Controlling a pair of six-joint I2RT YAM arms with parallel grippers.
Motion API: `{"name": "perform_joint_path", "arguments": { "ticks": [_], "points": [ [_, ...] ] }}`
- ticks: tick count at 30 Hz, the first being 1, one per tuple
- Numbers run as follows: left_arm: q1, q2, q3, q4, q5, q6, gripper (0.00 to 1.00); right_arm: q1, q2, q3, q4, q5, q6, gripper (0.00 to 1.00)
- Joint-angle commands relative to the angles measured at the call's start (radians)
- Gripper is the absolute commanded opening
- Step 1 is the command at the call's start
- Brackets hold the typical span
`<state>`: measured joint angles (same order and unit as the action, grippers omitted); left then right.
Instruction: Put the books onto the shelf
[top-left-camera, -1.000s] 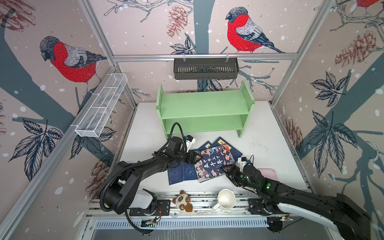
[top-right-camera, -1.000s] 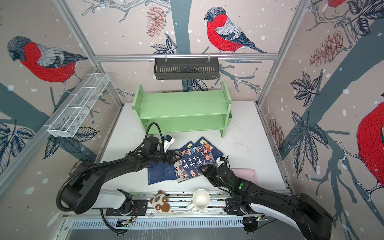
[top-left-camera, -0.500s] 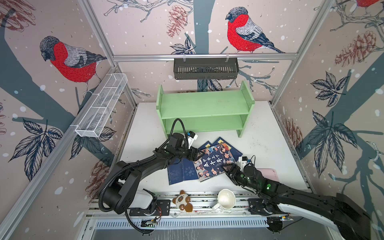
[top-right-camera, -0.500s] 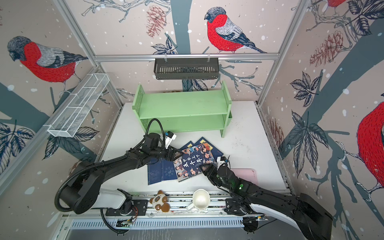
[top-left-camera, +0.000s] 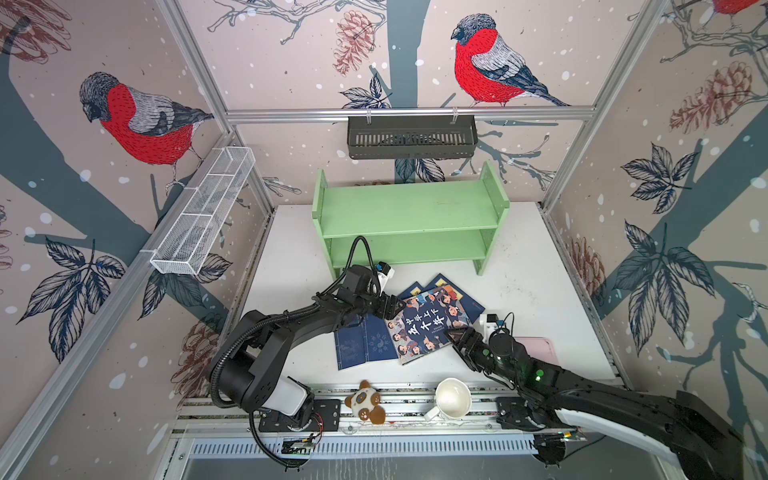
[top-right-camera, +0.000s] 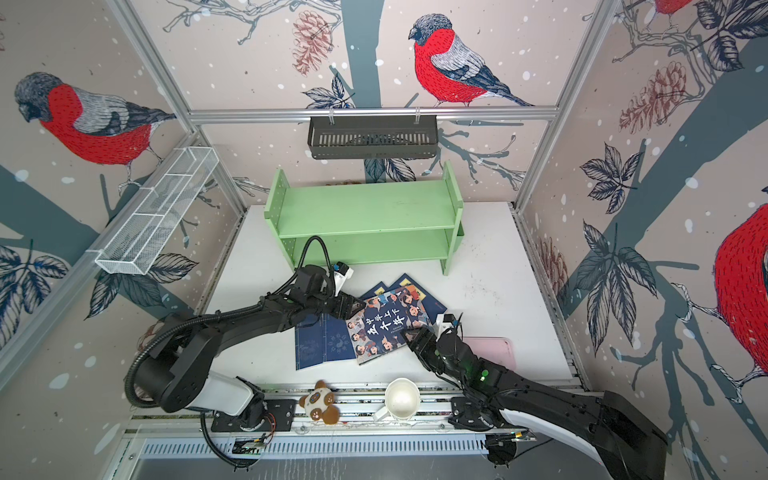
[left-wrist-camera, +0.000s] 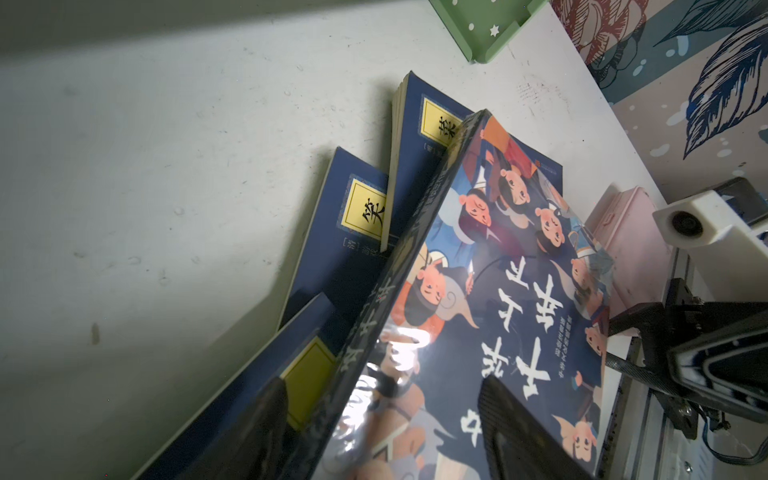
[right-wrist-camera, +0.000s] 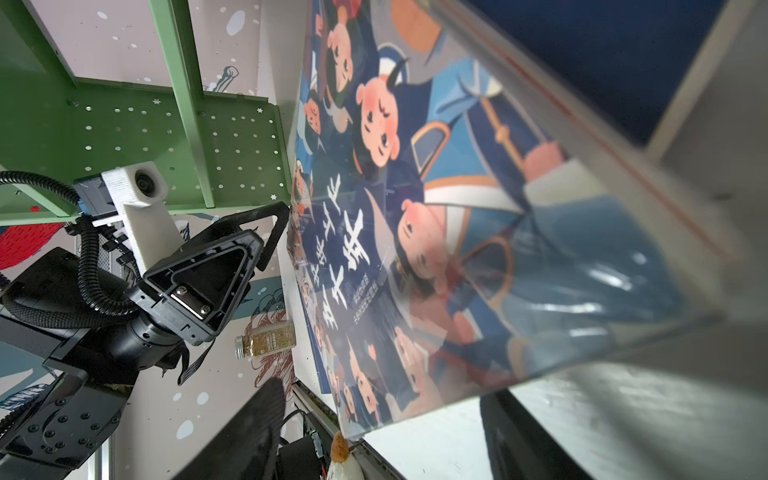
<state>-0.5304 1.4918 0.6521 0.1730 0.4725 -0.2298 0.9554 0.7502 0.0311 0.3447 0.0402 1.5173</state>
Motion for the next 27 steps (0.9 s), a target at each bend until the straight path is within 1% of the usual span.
{"name": "perform_joint_path", "arguments": {
  "ticks": [1, 10, 17, 27],
  "points": [
    [-0.005, 0.021, 0.012, 0.015, 0.032, 0.002, 0.73, 0.002, 0.027, 0.004, 0.067, 0.019, -0.007, 0.75],
    [-0.013, 0.046, 0.014, 0.020, 0.091, -0.001, 0.71, 0.002, 0.138, 0.048, 0.120, -0.009, -0.042, 0.75],
    [-0.029, 0.066, 0.005, 0.026, 0.173, -0.011, 0.71, 0.002, 0.162, 0.055, 0.185, -0.007, -0.057, 0.70],
    [-0.042, 0.083, 0.011, 0.052, 0.229, -0.027, 0.71, 0.002, 0.202, 0.060, 0.286, -0.030, -0.097, 0.66]
  ]
}}
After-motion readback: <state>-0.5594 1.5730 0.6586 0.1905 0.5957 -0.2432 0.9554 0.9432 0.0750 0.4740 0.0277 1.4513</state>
